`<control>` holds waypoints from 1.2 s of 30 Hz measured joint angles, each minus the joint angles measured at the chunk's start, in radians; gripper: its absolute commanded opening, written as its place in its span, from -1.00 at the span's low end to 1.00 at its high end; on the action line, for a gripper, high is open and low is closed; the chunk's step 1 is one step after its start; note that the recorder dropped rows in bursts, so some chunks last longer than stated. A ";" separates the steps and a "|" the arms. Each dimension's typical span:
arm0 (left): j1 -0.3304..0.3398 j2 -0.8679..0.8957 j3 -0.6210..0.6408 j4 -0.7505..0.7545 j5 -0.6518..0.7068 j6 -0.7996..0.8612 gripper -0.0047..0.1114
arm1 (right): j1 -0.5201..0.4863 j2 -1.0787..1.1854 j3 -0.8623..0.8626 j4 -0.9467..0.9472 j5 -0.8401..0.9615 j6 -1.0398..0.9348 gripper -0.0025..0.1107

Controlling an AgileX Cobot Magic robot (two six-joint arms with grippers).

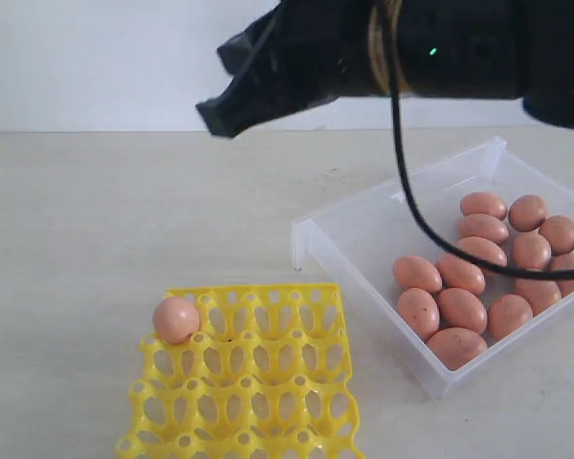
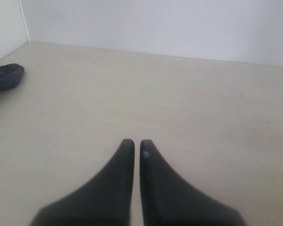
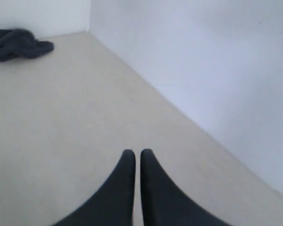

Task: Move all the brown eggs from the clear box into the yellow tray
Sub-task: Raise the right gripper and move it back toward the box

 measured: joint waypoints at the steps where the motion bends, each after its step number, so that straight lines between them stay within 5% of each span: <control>1: 0.000 0.000 0.000 0.000 0.000 0.000 -0.85 | 0.000 -0.024 0.000 -0.002 0.037 0.000 -0.96; 7: 0.000 0.000 0.000 0.000 0.000 0.000 -0.85 | 0.002 -0.148 0.019 0.019 0.458 -0.125 -0.96; 14: 0.000 0.000 0.000 0.000 0.000 0.000 -0.85 | -0.055 -0.187 0.037 0.121 1.025 -0.582 -0.96; 19: 0.000 0.000 0.000 0.000 0.000 0.000 -0.85 | -0.264 -0.187 0.072 0.136 0.986 -0.655 -0.96; 24: 0.000 0.000 0.000 0.000 0.000 0.000 -0.85 | -0.569 -0.187 0.073 0.204 0.820 -0.462 -0.96; 28: 0.000 0.000 0.000 0.000 0.000 0.000 -0.85 | -0.749 -0.186 0.073 0.581 0.616 -0.511 -0.96; 32: 0.000 0.000 0.000 0.000 0.000 0.000 -0.85 | -0.799 -0.154 0.071 1.165 0.476 -0.978 -0.96; 36: 0.000 0.000 0.000 0.000 0.000 0.000 -0.85 | -0.799 -0.040 0.008 1.570 0.637 -1.392 -0.96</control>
